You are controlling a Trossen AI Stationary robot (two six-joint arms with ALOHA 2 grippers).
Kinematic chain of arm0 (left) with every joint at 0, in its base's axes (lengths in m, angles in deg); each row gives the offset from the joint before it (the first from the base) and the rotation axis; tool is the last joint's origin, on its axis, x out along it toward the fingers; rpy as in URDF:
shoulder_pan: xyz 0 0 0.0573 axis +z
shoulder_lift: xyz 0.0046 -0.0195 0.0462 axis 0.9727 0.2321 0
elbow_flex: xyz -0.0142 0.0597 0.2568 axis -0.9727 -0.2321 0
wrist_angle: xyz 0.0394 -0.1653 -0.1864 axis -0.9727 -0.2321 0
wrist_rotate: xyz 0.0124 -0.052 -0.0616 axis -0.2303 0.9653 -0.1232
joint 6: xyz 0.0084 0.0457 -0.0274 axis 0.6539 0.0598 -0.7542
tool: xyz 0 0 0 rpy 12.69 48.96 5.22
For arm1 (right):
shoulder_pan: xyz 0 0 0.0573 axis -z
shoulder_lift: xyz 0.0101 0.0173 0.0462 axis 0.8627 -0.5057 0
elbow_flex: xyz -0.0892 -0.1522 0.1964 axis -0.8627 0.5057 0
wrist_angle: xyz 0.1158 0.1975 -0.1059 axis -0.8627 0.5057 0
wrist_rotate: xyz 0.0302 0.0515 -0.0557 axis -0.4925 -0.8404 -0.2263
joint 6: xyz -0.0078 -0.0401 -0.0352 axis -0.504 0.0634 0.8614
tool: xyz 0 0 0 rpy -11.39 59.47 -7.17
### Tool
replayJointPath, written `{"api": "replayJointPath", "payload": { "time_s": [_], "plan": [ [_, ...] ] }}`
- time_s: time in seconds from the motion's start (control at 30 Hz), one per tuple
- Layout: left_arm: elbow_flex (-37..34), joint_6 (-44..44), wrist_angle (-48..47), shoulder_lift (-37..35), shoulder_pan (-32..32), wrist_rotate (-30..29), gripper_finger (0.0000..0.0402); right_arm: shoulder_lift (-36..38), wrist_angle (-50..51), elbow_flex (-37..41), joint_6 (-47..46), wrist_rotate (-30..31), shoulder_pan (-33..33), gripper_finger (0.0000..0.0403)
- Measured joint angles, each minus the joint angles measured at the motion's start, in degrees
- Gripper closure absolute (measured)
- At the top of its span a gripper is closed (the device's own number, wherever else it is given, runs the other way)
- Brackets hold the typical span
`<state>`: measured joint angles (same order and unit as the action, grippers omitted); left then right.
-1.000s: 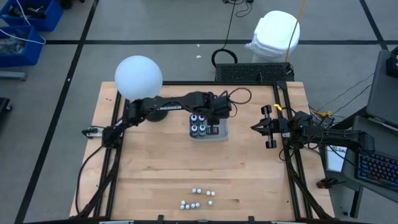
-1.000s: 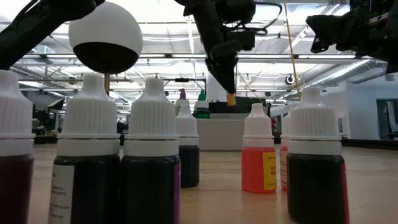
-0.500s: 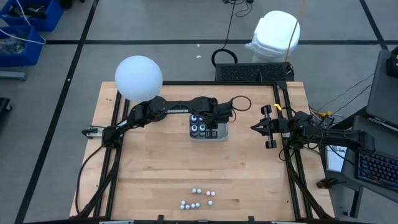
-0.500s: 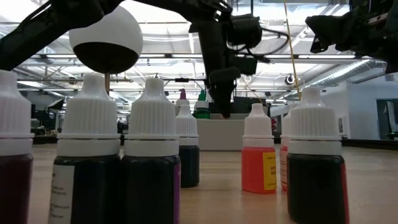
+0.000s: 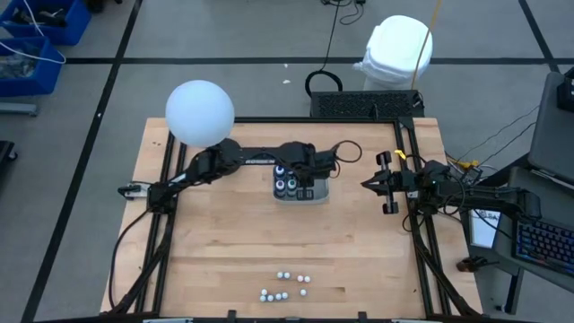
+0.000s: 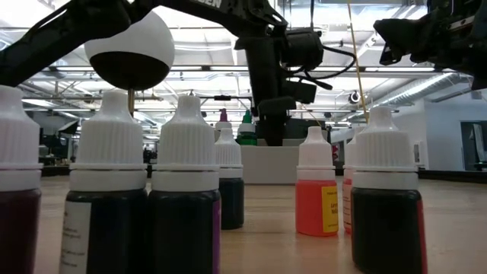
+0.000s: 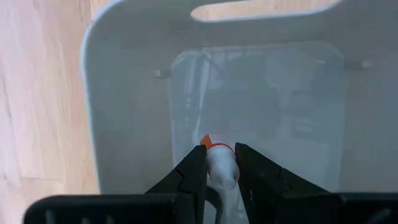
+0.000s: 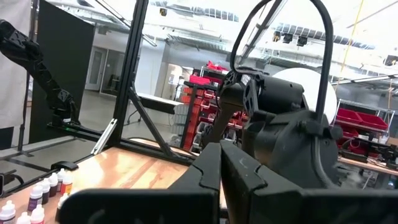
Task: Pick & Place food coloring
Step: Put the small yellow food coloring bottle into the gray bin
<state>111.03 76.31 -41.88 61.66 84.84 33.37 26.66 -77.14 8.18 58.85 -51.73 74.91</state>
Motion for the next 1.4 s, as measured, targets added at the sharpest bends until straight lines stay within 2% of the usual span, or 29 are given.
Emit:
{"api": "replayJointPath", "payload": {
  "time_s": [0.37,1.17,1.4],
  "plan": [
    [0.0,-2.84,-1.15,0.06,1.0,-3.38,0.0321,0.0,0.0,0.0,0.0,0.02,0.0,0.0403],
    [-0.87,-1.1,0.05,1.87,1.75,-2.09,0.0321,0.0,0.01,0.0,0.0,0.0,-0.01,0.0403],
    [-0.88,-3.93,-0.26,1.86,2.07,-1.72,0.032,0.02,0.02,0.01,0.0,0.0,0.0,0.0403]
  ]
}}
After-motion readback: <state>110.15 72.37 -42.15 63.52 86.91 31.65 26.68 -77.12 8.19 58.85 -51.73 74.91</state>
